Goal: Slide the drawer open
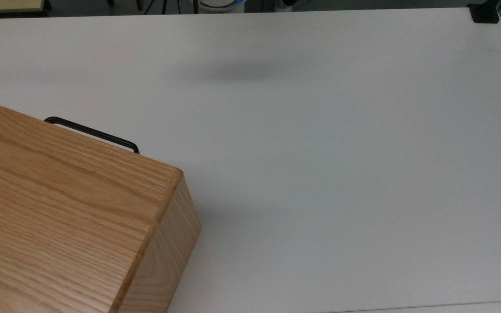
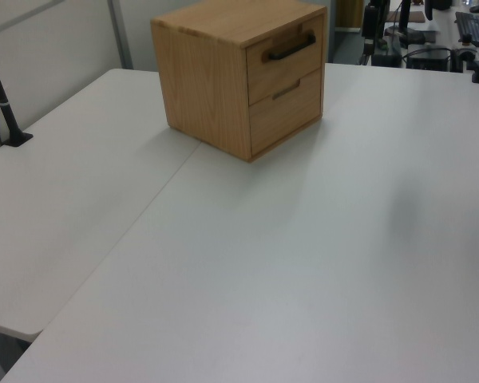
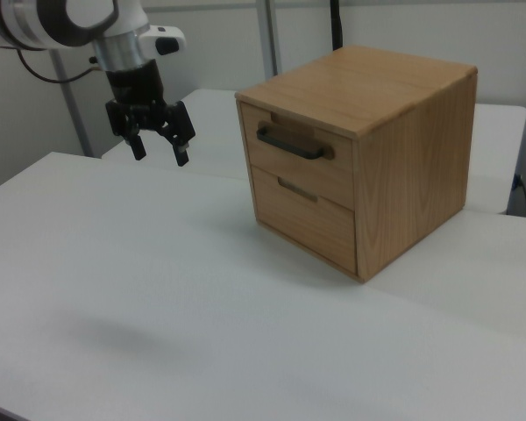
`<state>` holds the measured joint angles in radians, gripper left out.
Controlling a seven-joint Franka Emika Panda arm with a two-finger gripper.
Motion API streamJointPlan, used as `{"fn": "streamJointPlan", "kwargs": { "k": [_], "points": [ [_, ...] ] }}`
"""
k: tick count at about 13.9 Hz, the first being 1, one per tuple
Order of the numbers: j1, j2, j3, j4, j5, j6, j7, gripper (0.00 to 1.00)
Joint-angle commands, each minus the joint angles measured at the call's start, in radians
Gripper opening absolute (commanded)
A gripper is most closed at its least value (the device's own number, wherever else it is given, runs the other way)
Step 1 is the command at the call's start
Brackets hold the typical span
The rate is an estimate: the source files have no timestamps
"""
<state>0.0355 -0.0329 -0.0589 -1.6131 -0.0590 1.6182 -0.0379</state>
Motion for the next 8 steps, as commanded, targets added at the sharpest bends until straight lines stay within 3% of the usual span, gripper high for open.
{"fn": "streamJointPlan", "kwargs": {
  "k": [1, 2, 7, 8],
  "points": [
    [-0.006, 0.008, -0.007, -0.014, 0.025, 0.099, 0.167, 1.0],
    [-0.006, 0.013, -0.007, -0.016, 0.025, 0.156, 0.249, 1.0],
    [-0.048, 0.092, -0.007, -0.016, 0.025, 0.469, 1.05, 1.0],
    [-0.061, 0.108, -0.007, -0.014, 0.027, 0.506, 1.128, 1.0]
  ]
}}
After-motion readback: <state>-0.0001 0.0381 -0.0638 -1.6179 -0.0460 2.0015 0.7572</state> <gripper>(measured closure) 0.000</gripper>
